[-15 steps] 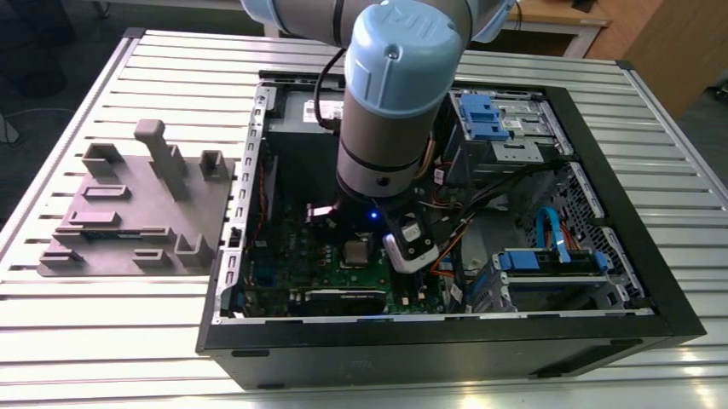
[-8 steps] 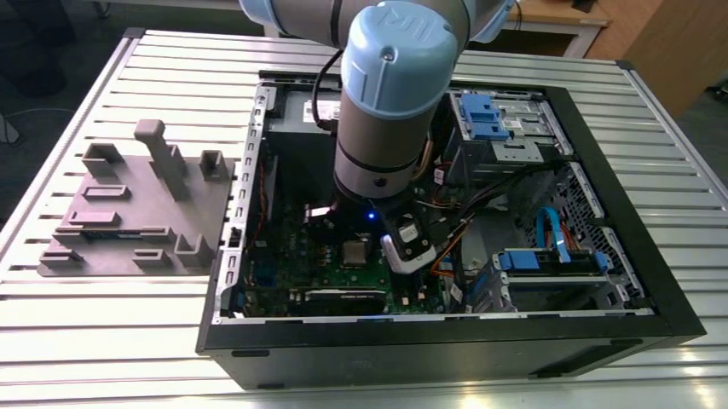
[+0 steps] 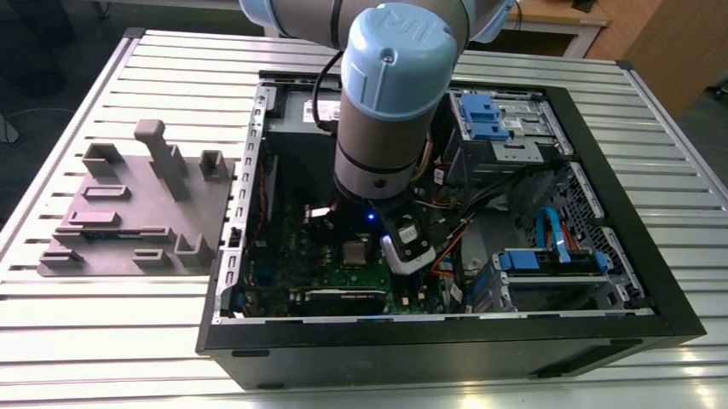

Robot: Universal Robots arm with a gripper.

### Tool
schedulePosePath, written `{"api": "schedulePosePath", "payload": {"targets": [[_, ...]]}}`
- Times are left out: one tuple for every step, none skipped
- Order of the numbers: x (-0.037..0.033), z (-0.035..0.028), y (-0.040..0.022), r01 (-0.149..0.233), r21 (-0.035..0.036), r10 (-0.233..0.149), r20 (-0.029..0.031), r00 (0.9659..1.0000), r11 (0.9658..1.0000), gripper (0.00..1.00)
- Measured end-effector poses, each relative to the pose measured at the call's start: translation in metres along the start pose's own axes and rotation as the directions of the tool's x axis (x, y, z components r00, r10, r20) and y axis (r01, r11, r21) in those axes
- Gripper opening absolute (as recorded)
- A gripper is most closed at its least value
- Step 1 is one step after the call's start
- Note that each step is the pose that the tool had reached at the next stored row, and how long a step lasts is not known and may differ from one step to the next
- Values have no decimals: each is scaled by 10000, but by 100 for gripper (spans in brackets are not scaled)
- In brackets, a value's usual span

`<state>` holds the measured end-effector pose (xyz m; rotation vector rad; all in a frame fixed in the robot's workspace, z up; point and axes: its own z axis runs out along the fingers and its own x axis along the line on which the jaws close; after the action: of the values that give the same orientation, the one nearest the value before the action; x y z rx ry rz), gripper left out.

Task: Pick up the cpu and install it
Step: 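Place the cpu into insertion slot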

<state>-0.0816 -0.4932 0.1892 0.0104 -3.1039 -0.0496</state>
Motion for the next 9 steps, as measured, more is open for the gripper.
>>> {"api": "schedulePosePath", "payload": {"targets": [[0, 4, 0, 0, 1, 0, 0, 10000, 10000, 47], [0, 10, -1, 0, 4, 0, -1, 10000, 10000, 47], [-1, 19, -1, 0, 6, 0, -2, 10000, 10000, 47], [-1, 29, -2, 0, 8, 0, -3, 10000, 10000, 47], [-2, 40, -3, 1, 10, -1, -3, 10000, 10000, 47], [-2, 50, -3, 0, 10, 0, -5, 10000, 10000, 47], [-3, 56, -2, 1, 15, -1, -9, 10000, 10000, 47], [-3, 57, -1, 0, 24, 0, -13, 10000, 10000, 47], [-3, 57, -1, 0, 25, 0, -14, 10000, 10000, 47]]}}
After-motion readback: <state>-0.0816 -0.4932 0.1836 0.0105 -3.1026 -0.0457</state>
